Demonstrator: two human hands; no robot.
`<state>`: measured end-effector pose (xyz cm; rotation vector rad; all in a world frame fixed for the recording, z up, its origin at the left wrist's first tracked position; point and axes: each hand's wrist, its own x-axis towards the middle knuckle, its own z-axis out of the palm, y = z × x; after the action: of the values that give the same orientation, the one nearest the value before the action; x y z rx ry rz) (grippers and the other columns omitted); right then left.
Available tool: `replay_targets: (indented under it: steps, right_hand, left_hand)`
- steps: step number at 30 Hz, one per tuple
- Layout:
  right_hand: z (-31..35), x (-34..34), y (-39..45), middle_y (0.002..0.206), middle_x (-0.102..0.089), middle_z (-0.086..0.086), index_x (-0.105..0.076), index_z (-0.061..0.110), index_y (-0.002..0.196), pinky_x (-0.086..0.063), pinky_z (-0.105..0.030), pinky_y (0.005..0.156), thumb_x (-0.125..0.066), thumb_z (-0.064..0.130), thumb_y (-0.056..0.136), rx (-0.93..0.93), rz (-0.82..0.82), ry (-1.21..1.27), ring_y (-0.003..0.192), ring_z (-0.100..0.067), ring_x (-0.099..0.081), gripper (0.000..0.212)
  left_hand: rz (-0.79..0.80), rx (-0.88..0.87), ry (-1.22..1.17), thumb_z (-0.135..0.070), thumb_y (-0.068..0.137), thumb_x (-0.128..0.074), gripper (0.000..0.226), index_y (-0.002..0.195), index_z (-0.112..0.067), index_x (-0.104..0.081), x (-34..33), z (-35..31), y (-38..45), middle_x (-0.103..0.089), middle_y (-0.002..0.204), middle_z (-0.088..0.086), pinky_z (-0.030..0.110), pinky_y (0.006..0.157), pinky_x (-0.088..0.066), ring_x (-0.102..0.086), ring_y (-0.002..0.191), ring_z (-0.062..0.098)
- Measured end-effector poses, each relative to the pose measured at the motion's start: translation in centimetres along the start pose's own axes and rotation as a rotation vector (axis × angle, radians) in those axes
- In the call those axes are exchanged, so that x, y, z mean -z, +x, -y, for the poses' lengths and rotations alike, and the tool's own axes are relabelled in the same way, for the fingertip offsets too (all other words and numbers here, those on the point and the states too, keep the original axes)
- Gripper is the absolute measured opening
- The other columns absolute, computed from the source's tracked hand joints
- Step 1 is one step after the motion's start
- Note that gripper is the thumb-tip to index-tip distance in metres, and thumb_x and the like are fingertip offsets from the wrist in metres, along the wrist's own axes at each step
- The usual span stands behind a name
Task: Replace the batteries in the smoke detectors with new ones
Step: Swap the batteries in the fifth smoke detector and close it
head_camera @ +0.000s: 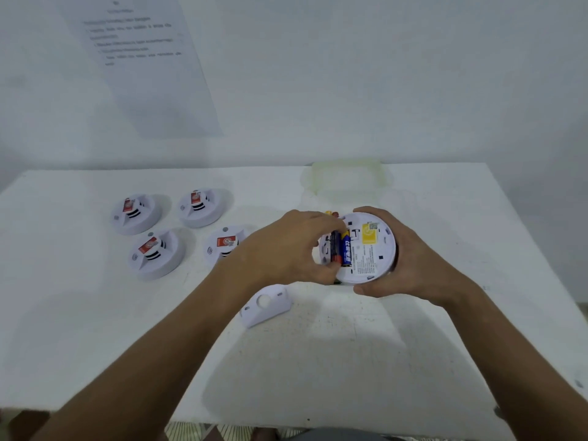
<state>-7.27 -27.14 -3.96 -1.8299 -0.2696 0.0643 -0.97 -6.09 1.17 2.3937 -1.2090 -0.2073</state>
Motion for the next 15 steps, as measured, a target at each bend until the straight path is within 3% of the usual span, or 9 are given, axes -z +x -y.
replay_targets:
  steps: [7, 15]
  right_hand:
    - [-0.2, 3.7, -1.4, 0.127, -0.06, 0.005, -0.048, 0.018, 0.137, -0.053, -0.025, 0.091, -0.09, 0.011, 0.052, -0.018, -0.082, 0.002, 0.119, -0.019, -0.059, 0.095]
    - [-1.3, 6.2, -3.6, 0.128, -0.06, -0.001, -0.046, 0.018, 0.137, -0.06, -0.034, 0.082, -0.086, -0.001, 0.055, -0.042, -0.191, 0.062, 0.117, -0.02, -0.06, 0.093]
  left_hand:
    - [0.028, -0.053, 0.061, -0.033, 0.083, -0.067, 0.056, 0.135, -0.02, -0.051, -0.8, -2.2, 3.6, -0.066, 0.111, 0.003, 0.036, 0.082, -0.051, -0.06, 0.095, 0.017]
    - [-0.037, -0.176, -0.016, -0.029, 0.09, -0.052, 0.037, 0.123, -0.02, -0.066, -2.8, -3.0, 5.9, -0.066, 0.108, 0.005, 0.036, 0.075, -0.052, -0.06, 0.089, 0.017]
